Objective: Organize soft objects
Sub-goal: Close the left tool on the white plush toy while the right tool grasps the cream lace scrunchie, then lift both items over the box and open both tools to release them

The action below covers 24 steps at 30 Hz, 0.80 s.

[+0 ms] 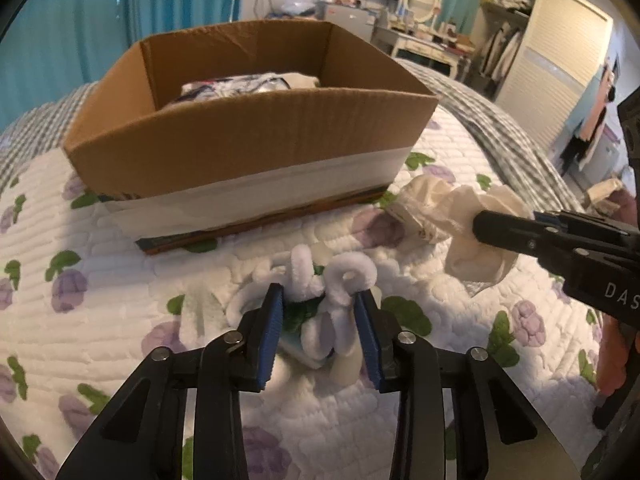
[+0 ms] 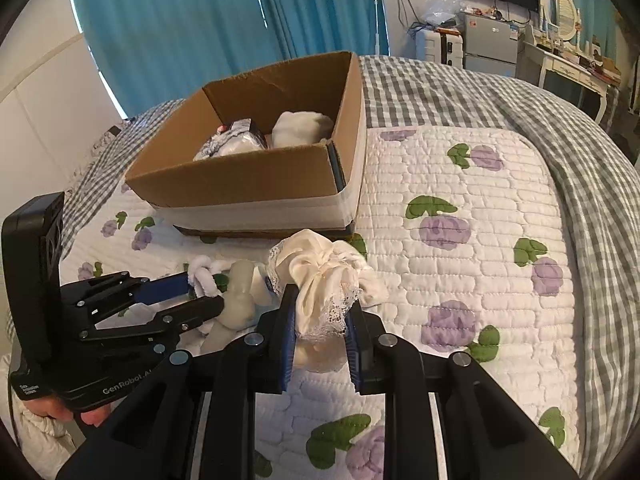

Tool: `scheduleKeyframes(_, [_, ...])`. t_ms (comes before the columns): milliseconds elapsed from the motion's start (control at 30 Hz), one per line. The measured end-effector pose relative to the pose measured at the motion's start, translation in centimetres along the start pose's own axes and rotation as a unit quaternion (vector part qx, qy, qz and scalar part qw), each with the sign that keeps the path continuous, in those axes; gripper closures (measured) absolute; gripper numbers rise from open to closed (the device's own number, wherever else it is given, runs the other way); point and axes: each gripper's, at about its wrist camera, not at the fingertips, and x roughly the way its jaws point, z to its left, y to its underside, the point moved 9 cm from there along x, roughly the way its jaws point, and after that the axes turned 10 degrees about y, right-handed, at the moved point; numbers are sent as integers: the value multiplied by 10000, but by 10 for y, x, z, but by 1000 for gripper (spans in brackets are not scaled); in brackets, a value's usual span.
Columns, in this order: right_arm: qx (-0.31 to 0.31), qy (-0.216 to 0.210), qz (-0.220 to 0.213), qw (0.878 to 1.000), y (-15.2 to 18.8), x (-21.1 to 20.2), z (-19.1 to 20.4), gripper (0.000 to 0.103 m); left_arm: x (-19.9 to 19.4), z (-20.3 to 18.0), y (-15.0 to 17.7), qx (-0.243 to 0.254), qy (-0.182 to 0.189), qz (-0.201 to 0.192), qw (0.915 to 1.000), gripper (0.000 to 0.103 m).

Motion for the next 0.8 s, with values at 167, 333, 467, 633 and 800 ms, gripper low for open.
scheduleKeyframes(167, [4,21,-177,9998,-4,-22,2,82,-25,-3,-3,-48,-100,-162,9998,74])
scheduleKeyframes(333, [-75,9,-462,9989,-13,-56,12,82,-62,-14,-12,108,-224,-456,9986,74])
scheduleKeyframes(467, [-164,-26,-769,9969,-25,-91,21,82,-99,-27,-27,336,-338,-933,9945,74])
scheduleKeyframes(633, [-335,-66,-1230,9918,-49,-138,35,82,-142,-44,-52,561,-397,-1387,9879,74])
scheduleKeyframes(800, [-497,-109,-1582,9861,-81,-169,45,82,-169,-48,-81,727,-516,-1741,9807,74])
